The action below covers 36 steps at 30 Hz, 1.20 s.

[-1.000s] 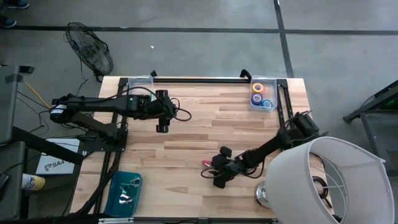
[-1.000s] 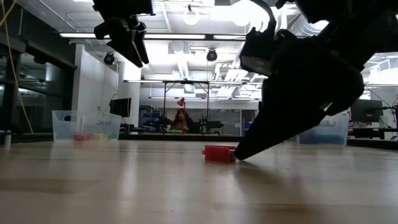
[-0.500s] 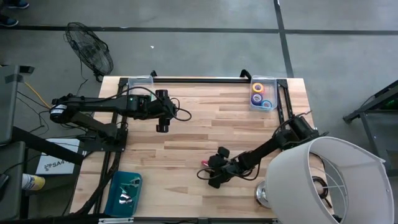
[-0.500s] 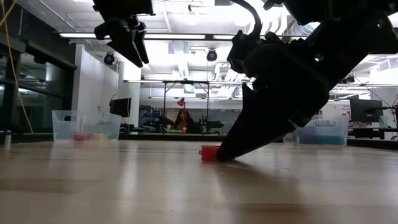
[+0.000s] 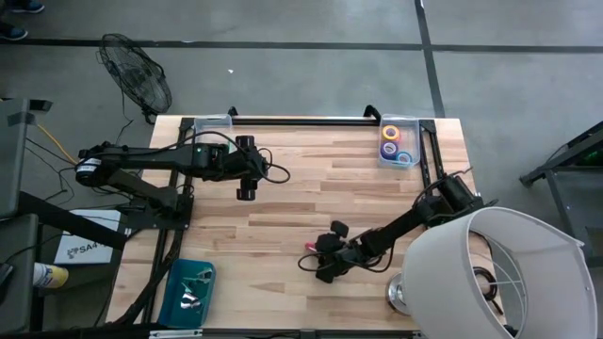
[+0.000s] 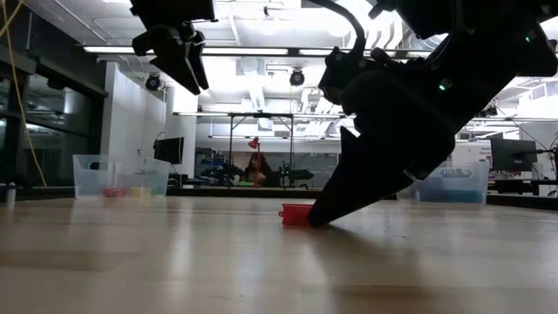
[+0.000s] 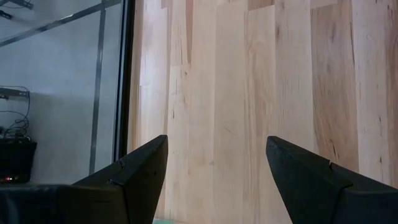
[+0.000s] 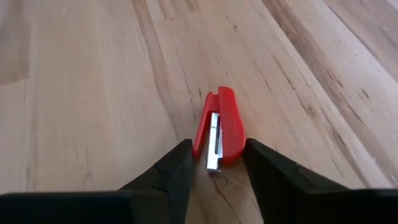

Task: Pick and place Stapler, Stapler remover, tape
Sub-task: Put the red stapler into the left transparent bin

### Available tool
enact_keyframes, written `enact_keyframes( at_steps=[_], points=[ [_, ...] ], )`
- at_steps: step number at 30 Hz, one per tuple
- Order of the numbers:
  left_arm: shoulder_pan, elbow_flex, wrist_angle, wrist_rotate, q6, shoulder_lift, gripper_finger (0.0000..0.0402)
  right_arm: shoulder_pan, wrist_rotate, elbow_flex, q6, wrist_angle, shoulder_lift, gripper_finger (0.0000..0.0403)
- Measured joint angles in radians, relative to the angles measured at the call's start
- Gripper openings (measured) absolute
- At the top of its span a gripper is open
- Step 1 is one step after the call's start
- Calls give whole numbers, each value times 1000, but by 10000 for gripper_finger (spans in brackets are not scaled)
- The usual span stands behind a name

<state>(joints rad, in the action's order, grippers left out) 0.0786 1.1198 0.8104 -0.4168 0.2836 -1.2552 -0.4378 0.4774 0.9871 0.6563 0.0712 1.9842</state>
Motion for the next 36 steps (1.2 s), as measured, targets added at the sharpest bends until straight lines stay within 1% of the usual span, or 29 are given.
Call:
enact_keyframes(
  at_steps=[7,12,24,26,28,36],
  points=[
    [0,0,1,0,0,0,269,0,2,-1,2,-5,0,102],
    [0,0,1,0,7,0,269,0,1,-2,2,-6,0,79],
    [0,0,1,0,10,0,269,0,-6,-2,0,-5,0,74],
    [0,0,1,0,11,0,269,0,-10,-2,-1,-14,0,76],
    [0,0,1,1,11,0,269,0,-16,0,-2,-26,0,86],
    [0,0,1,1,11,0,269,6,-28,-1,-44,-36,0,153]
  ],
)
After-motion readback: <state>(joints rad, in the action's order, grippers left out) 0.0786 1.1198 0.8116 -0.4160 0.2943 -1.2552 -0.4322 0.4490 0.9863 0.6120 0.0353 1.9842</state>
